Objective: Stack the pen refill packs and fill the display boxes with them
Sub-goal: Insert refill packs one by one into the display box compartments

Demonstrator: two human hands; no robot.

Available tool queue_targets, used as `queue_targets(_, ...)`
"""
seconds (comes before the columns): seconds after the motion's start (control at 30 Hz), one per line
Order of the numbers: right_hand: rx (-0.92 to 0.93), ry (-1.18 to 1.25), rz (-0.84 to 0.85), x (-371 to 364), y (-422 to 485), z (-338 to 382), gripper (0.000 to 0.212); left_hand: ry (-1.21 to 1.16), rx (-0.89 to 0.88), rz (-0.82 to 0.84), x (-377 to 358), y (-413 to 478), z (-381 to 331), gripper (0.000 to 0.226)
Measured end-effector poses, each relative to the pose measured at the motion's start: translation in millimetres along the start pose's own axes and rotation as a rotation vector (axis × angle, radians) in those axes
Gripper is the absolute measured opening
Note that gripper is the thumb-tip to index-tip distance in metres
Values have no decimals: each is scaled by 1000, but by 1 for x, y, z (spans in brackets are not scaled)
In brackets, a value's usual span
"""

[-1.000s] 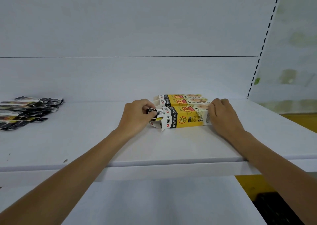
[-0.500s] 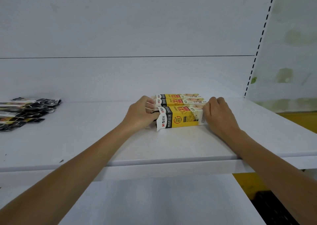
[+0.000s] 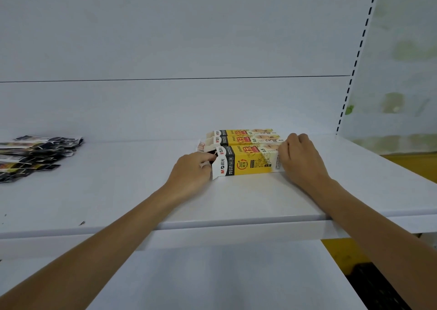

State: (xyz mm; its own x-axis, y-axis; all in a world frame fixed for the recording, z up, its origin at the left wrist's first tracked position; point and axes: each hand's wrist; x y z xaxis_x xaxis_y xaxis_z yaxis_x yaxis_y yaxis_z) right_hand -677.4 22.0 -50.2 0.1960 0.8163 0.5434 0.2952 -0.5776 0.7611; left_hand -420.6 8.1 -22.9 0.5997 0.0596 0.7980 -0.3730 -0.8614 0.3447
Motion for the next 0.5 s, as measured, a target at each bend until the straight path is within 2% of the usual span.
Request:
queue_targets(0.1, -10, -1, 13, 5, 2, 2, 33, -70, -80, 131, 0, 0, 2, 49)
queue_targets(0.2, -25, 12, 68, 9, 3, 2, 31, 90, -69, 271, 0, 7, 0, 59)
queue_targets(0.33, -47, -4, 111, 10, 3, 4, 31, 215, -84, 396, 7, 15, -1, 42)
queue_targets(0.4, -82, 15, 114, 10, 2, 3, 32, 100, -145, 352, 7, 16, 3, 40)
queue_targets(0.5, -113, 27, 141, 11, 0, 0, 30, -131, -97, 103, 6, 8, 12, 21)
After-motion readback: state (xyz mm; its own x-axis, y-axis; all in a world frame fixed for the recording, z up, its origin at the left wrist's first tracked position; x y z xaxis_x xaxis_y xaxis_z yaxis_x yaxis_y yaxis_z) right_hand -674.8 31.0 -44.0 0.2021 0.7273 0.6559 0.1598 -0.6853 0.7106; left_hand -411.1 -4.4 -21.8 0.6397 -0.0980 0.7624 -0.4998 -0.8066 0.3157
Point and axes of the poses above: each hand's wrist, its own y-axis towards the middle knuckle, its own x-axis out of the back of the hand, z = x × y, and after that the axes turned 7 degrees about y, right-handed
